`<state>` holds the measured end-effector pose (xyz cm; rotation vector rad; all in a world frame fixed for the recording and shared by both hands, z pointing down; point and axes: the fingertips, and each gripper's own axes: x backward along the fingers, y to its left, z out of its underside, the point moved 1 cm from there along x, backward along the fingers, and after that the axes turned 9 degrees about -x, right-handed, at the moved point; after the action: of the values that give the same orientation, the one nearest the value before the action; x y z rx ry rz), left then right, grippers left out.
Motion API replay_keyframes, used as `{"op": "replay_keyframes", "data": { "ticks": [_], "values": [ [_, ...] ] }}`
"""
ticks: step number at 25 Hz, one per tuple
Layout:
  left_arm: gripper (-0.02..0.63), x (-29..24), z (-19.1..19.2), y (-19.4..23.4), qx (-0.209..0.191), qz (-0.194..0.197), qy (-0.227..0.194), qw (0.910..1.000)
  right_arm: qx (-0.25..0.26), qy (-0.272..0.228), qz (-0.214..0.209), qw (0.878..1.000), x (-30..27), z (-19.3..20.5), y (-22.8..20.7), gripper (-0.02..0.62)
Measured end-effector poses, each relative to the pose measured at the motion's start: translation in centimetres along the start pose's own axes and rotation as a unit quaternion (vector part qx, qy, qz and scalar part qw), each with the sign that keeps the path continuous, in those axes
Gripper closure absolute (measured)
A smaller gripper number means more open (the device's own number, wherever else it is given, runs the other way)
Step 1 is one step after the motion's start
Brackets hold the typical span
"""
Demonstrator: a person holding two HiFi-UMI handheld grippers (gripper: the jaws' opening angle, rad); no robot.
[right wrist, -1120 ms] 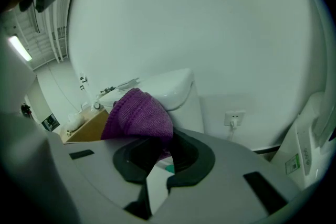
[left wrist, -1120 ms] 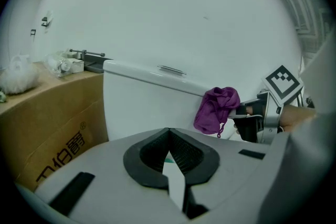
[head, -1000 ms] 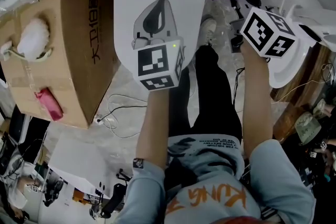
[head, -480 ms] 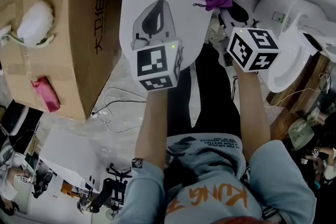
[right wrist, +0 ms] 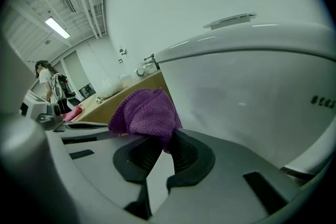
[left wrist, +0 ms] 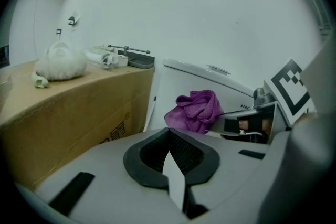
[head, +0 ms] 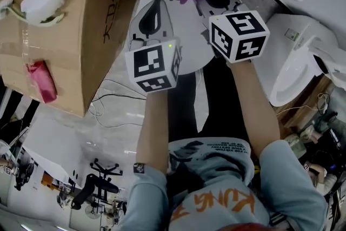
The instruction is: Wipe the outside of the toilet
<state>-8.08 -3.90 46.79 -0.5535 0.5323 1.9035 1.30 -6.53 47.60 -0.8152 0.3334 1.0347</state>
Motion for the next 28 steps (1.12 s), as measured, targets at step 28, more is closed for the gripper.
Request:
{"op": "replay_keyframes", "data": {
  "ticks": [28],
  "values": [
    [0.588,-2.1,0.6,4.2,0.026,-0.035,0.006,0.999,-0.032,-0.025,0.031,0.999,-9.1,-3.4,-2.2,0.541]
  ]
}}
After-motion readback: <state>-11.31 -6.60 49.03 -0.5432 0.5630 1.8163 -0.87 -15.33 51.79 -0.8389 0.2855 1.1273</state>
